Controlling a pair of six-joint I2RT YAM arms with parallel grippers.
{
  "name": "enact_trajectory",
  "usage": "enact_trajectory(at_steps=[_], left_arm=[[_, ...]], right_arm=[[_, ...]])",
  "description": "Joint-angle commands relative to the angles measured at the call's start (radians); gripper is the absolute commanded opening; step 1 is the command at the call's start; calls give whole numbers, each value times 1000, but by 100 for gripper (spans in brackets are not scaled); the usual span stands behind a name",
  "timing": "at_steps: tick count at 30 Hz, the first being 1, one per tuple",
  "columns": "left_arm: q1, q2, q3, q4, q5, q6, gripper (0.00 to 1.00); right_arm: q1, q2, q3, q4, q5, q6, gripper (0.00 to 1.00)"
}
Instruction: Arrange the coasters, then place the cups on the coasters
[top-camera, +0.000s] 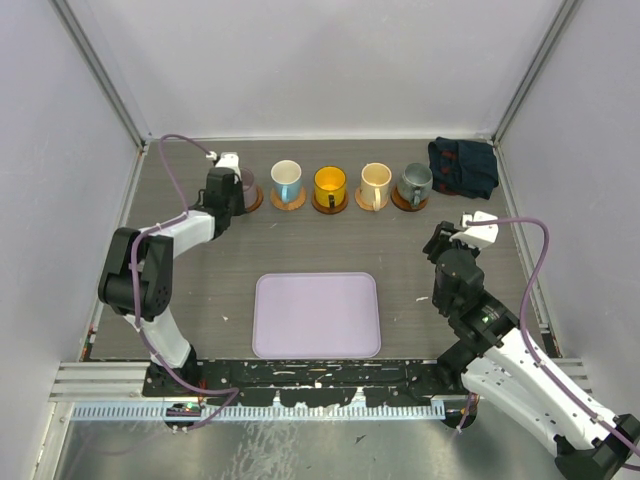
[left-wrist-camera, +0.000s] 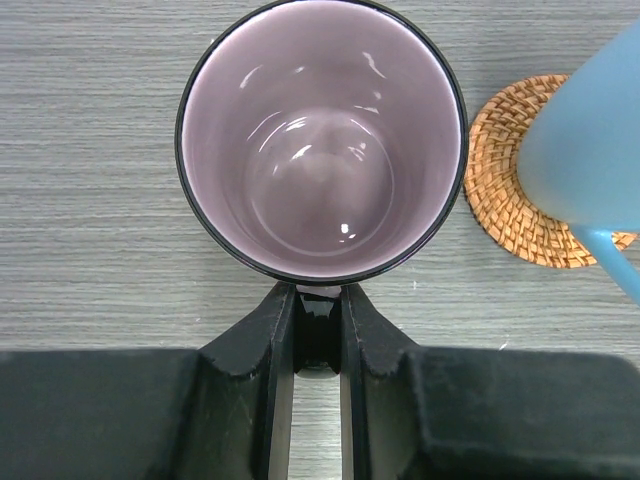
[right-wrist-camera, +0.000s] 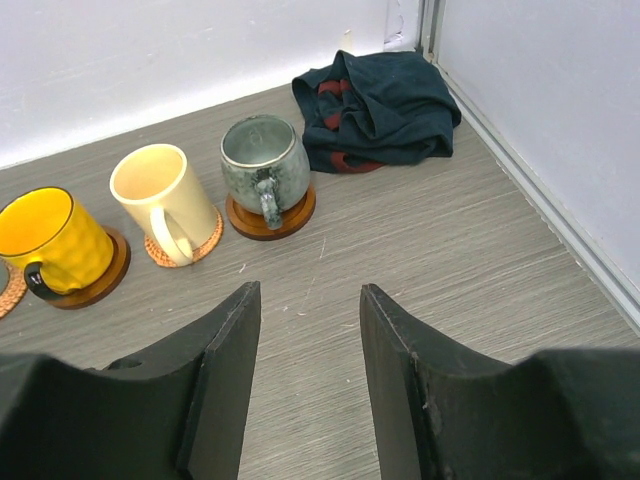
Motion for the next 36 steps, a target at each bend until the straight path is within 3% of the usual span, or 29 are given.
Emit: enact_trajectory(at_steps=[1,30,36], left_arm=[[12,-15,71,147,-27,13,0],[14,26,76,149,-12,-26,0],[14,13,69,139,-27,-27,5]], right_arm=[[-3,7,40,19,18,0,50],[-3,4,35,7,-8,23,50],[-4,6,37,7,-10,26,50]])
